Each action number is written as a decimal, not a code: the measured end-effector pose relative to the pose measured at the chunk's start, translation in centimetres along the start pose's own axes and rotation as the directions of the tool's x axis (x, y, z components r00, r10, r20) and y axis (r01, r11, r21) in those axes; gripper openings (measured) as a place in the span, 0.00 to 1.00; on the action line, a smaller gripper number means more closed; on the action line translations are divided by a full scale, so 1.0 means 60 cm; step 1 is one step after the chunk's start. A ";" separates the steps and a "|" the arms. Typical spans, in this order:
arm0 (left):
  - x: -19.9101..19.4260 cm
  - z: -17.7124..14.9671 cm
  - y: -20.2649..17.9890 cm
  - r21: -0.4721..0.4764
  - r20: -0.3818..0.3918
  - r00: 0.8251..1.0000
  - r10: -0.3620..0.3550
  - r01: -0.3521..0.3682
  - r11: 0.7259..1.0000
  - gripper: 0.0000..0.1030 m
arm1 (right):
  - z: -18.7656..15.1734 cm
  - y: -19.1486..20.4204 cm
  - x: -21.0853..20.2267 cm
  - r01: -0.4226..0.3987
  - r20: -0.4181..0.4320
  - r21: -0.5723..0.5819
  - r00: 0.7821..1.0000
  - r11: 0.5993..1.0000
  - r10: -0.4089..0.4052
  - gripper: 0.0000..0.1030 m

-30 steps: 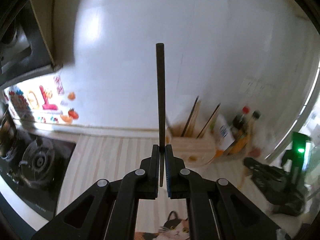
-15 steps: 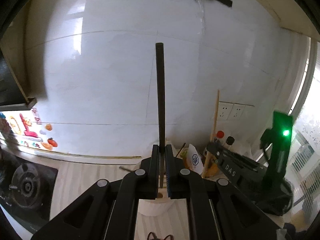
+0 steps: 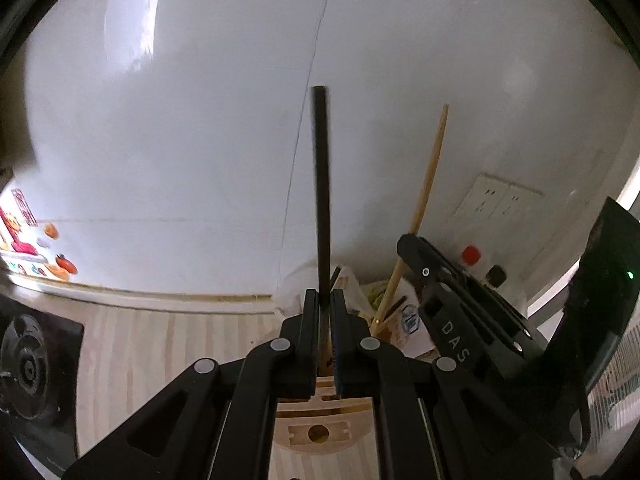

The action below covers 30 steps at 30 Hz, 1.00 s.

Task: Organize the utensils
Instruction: 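Lower both chopsticks into the holder slots and open both tools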

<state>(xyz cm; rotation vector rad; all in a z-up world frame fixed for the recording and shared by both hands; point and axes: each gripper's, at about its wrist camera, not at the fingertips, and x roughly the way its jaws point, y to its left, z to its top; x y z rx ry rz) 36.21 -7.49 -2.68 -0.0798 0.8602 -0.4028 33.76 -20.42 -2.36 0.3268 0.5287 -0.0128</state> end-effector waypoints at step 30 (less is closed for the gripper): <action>-0.067 -0.115 -0.008 -0.057 -0.040 0.978 0.205 -0.207 0.977 1.00 | -0.101 -0.162 -0.173 0.235 -0.178 0.096 0.960 0.967 -0.216 0.61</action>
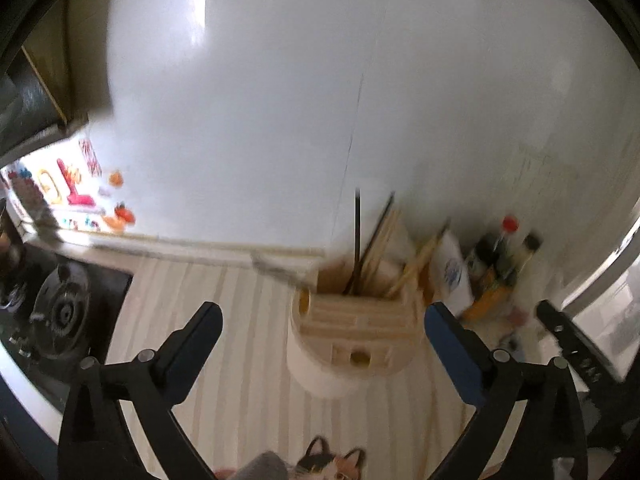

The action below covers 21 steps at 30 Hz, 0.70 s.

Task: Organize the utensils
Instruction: 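Lower both chopsticks into the holder slots and open both tools, then move both open tools down to the wooden chopsticks on the mat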

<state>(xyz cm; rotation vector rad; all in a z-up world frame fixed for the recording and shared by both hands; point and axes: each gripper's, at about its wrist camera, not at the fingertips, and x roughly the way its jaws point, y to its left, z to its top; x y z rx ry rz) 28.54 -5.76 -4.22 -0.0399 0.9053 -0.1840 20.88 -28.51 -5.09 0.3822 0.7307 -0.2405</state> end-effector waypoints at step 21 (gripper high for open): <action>0.284 -0.345 -0.195 0.265 -0.504 0.850 0.152 -0.015 0.964 1.00 | -0.334 -0.245 0.191 0.293 -0.639 -0.099 0.713 0.951 -0.287 0.52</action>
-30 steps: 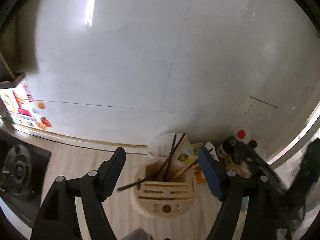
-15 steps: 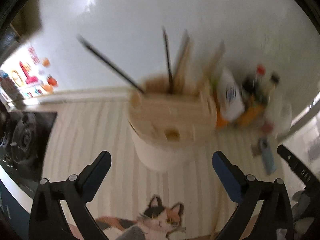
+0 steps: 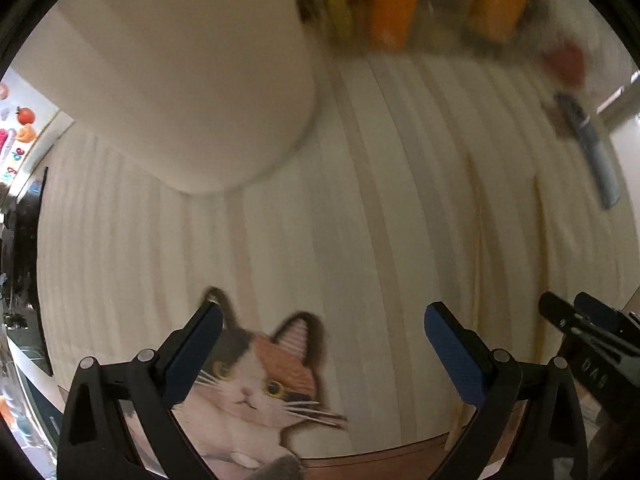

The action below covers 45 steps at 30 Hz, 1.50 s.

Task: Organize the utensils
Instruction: 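Move both open tools down to the wooden chopsticks on the mat, then grasp a wooden chopstick with the left tool while the right tool grasps another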

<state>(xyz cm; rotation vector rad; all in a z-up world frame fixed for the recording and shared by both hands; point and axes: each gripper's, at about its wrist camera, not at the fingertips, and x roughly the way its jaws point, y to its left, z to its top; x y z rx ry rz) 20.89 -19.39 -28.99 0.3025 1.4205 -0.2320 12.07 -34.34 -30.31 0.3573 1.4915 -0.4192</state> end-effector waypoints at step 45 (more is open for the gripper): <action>0.006 -0.002 -0.114 0.028 -0.011 0.997 -0.075 0.075 0.997 0.05 | -0.008 -0.038 -0.015 -0.055 -0.017 -0.064 0.998 0.996 0.054 0.07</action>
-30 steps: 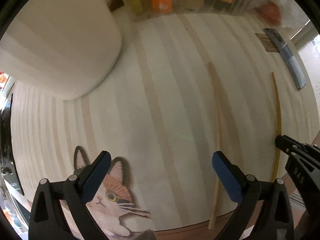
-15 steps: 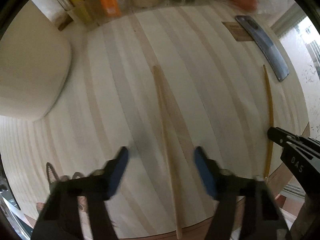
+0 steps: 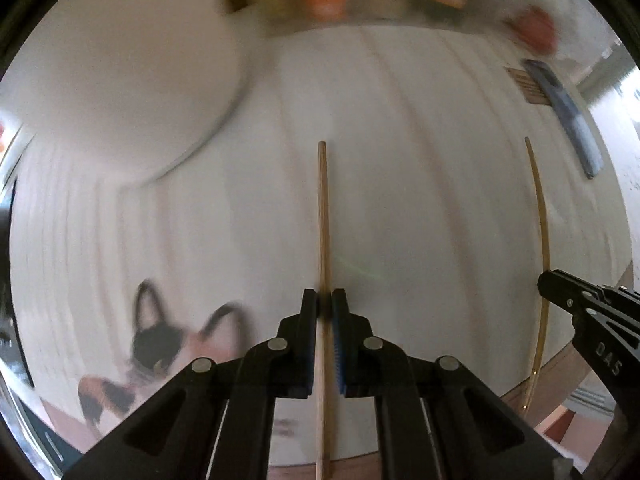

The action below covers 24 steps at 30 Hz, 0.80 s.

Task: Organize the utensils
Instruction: 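Grasp a wooden chopstick with the left tool while the right tool grasps another, then lift both wooden chopsticks and carry them up over the beige holder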

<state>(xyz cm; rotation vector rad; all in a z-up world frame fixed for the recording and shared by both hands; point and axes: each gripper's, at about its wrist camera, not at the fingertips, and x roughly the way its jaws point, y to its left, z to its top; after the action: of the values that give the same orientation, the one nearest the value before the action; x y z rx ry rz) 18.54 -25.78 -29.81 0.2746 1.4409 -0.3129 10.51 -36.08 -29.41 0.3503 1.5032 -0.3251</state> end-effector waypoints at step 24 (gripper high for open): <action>-0.009 -0.089 0.234 -0.221 -0.027 1.000 0.001 -0.007 0.975 0.05 | -0.015 0.240 0.021 0.012 -0.067 -0.262 0.997 0.965 -0.030 0.09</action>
<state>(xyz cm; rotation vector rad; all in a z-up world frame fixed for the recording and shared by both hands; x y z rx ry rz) 18.78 -10.79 -29.89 0.1011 1.4875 -0.1441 15.76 -22.63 -30.37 0.1368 1.5982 -0.1288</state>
